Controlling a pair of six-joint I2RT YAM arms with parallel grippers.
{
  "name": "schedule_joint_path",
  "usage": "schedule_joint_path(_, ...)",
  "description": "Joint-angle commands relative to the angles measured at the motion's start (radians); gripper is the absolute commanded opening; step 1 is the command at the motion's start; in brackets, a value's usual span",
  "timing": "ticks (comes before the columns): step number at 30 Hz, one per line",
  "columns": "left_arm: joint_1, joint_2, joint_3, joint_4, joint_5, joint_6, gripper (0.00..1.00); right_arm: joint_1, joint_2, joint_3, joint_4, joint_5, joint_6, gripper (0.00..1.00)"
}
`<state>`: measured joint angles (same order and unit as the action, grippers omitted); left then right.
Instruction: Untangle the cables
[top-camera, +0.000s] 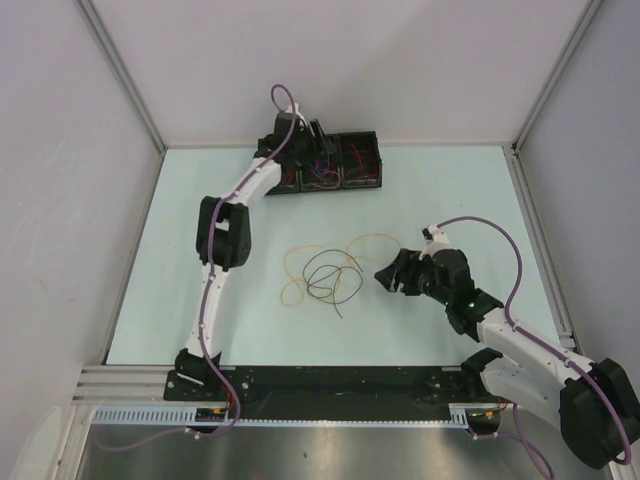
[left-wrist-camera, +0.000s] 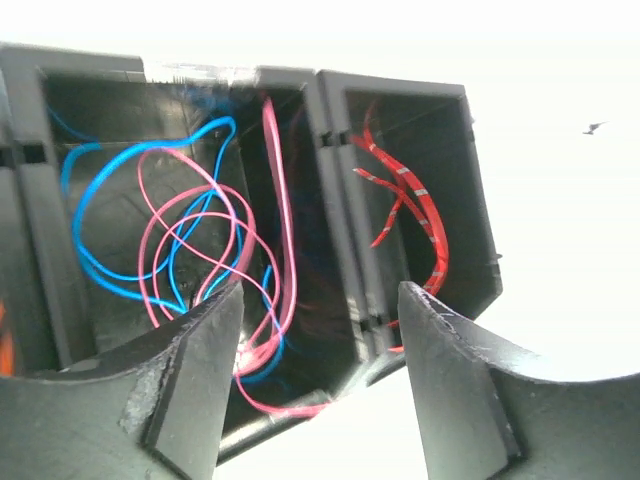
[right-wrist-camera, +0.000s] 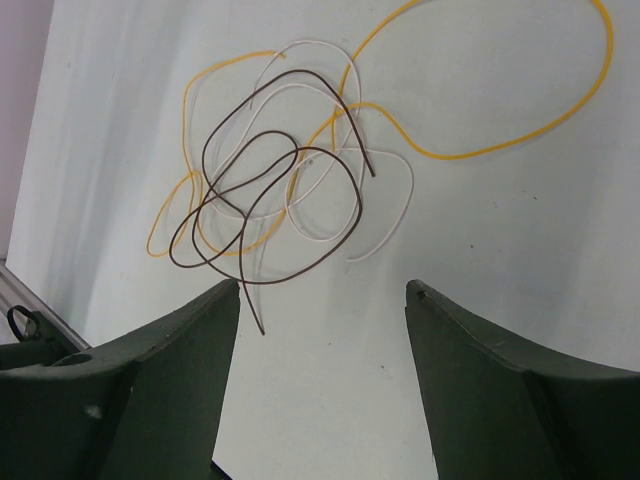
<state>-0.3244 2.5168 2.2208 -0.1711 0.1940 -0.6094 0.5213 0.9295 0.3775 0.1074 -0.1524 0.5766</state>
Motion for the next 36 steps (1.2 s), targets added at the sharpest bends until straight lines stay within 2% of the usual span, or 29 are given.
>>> schedule_joint_path(1, 0.013, -0.180, 0.003, -0.042, -0.022, 0.028, 0.71, -0.004, -0.012, -0.002, 0.046, -0.013, 0.009, 0.72)
schedule_joint_path(4, 0.016, -0.216, 0.002, -0.097, -0.070, 0.056, 0.73, -0.006, -0.015, -0.005, 0.049, -0.016, 0.009, 0.72)
schedule_joint_path(9, 0.016, -0.254, -0.064, -0.134, -0.224, 0.126, 0.68, -0.012, -0.023, -0.012, 0.054, -0.021, 0.009, 0.72)
schedule_joint_path(13, 0.013, -0.230, -0.061, -0.182, -0.321, 0.164, 0.65, -0.014, -0.023, -0.012, 0.055, -0.027, 0.011, 0.72)
schedule_joint_path(20, -0.001, -0.158, -0.038, -0.229, -0.413, 0.206, 0.65, -0.021, -0.024, -0.015, 0.061, -0.036, 0.014, 0.72)
schedule_joint_path(27, -0.005, -0.101, -0.019, -0.249, -0.441, 0.217, 0.65, -0.026, -0.021, -0.017, 0.061, -0.041, 0.017, 0.72)
schedule_joint_path(33, -0.008, -0.067, -0.018, -0.242, -0.423, 0.224, 0.48, -0.030, -0.018, -0.017, 0.064, -0.045, 0.019, 0.72)
schedule_joint_path(36, -0.018, -0.061, -0.018, -0.240, -0.429, 0.238, 0.35, -0.032, -0.017, -0.019, 0.064, -0.049, 0.019, 0.72)
